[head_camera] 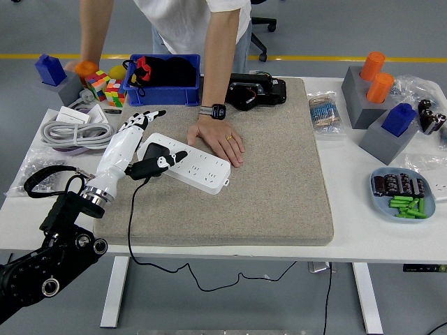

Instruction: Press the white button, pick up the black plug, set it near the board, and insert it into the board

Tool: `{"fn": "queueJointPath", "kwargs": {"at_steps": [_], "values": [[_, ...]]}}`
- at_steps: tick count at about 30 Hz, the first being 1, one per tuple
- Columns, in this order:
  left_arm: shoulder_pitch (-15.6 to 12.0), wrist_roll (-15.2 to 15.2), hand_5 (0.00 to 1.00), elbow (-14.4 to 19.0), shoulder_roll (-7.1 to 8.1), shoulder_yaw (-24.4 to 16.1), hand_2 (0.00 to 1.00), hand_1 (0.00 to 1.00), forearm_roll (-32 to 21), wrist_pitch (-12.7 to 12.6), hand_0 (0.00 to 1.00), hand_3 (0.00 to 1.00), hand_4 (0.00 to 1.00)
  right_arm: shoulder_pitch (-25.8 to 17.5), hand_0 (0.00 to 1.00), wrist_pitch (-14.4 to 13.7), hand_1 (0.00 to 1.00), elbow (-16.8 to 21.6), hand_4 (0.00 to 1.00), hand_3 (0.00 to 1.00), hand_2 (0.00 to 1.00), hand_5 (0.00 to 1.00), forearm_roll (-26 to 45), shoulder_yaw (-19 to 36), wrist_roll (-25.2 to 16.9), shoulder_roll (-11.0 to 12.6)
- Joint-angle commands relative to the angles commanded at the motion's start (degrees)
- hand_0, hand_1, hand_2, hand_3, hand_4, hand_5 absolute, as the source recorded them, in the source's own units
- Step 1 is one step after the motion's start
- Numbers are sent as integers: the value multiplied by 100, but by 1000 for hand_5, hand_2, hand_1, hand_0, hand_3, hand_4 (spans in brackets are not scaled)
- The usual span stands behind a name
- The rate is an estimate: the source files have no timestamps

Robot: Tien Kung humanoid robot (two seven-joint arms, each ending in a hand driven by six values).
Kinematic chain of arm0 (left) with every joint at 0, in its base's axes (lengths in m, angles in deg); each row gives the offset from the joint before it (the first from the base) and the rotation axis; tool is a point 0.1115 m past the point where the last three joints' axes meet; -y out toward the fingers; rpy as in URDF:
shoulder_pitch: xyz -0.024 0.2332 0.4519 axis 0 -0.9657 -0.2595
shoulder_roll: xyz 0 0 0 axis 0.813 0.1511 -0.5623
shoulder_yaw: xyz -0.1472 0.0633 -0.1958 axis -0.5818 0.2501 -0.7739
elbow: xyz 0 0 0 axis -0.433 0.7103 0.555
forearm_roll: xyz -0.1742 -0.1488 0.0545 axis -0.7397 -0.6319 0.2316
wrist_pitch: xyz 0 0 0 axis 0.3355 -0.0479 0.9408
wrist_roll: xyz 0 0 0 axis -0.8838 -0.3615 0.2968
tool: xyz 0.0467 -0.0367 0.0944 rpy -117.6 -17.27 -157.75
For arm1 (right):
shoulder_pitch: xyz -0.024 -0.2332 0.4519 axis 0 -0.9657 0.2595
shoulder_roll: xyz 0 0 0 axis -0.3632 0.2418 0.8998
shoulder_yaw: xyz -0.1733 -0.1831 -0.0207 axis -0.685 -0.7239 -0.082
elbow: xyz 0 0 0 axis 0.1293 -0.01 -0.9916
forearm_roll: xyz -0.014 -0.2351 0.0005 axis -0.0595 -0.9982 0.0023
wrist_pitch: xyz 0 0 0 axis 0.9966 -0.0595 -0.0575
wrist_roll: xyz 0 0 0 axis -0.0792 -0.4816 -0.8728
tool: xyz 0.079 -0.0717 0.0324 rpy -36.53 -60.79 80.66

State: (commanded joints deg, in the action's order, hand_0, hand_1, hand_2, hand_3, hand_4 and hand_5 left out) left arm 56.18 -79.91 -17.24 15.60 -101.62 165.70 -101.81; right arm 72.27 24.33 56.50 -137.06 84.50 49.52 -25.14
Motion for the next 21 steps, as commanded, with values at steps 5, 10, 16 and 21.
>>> {"fn": "queueJointPath", "kwargs": {"at_steps": [5, 10, 16, 21], "values": [[-56, 98, 685, -62, 230, 115, 835, 916, 202, 252, 950, 829, 947, 6, 605, 0, 577, -1, 645, 582, 570, 360, 5, 10, -4, 2], [-97, 319, 700, -112, 371, 187, 882, 938, 416, 369, 974, 868, 955, 7, 605, -2, 577, -3, 646, 582, 570, 359, 14, -4, -6, 13], [-83, 503, 693, -183, 383, 207, 908, 967, 598, 407, 970, 896, 936, 23, 605, 1, 576, -1, 646, 583, 569, 359, 26, -30, -7, 15], [-67, 631, 693, -204, 383, 244, 908, 967, 687, 472, 970, 896, 936, 36, 605, -1, 576, 4, 646, 583, 569, 359, 38, -38, -12, 15]]}}
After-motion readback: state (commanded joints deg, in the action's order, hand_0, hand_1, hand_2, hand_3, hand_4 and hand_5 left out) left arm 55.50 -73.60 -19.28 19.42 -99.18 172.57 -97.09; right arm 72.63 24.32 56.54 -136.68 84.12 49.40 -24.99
